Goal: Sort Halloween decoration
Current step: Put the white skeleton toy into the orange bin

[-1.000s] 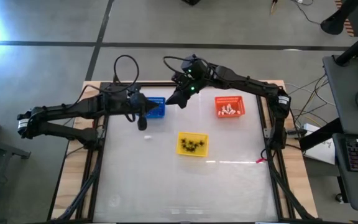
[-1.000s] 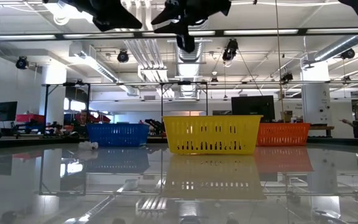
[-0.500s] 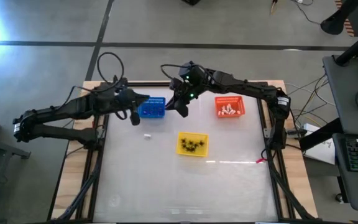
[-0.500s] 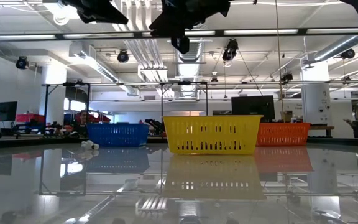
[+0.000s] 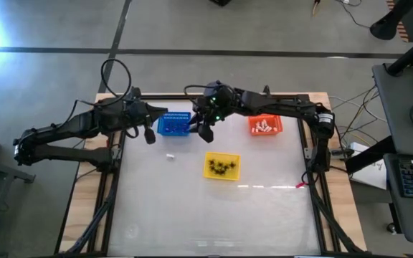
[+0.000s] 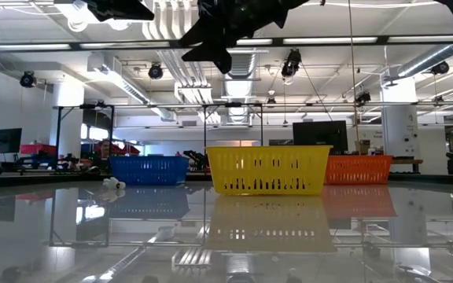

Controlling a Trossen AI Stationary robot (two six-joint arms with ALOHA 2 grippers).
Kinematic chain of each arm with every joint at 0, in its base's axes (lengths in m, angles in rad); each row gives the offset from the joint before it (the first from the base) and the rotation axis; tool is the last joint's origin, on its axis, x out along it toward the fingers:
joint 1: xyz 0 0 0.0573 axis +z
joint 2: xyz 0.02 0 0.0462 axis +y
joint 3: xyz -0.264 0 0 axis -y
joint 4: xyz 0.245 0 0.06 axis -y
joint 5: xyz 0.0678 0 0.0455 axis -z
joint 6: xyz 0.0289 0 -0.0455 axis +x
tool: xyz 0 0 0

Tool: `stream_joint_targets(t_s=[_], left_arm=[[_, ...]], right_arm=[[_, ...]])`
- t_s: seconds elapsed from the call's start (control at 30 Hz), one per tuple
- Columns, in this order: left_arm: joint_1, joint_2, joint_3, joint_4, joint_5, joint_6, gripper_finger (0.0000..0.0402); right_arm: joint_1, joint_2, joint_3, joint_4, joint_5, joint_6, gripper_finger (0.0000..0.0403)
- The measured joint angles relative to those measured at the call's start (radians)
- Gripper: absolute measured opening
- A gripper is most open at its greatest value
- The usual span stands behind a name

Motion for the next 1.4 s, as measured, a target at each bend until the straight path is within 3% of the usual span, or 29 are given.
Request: stream_joint_targets(t_s=[0.3, 0.5, 1.03, 1.4], left_arm=[[0.0, 0.002, 0.0, -0.018, 0.001, -0.003, 0.0], [0.0, -0.001, 0.0, -0.019, 0.001, -0.003, 0.0], [0.0, -0.018, 0.0, -0.029, -0.043, -0.003, 0.0], [0.0, -0.024, 0.0, -0.053, -0.05, -0.007, 0.0]], right_arm=[[0.018, 0.02, -0.113, 0.23, -0.004, -0.013, 0.0185], [0.039, 0.109, -0.121, 0.262, -0.003, -0.056, 0.0185], [0.064, 0.38, 0.097, 0.277, -0.004, -0.034, 0.0185], [0.079, 0.545, 0.255, 0.184, -0.005, 0.002, 0.0185]])
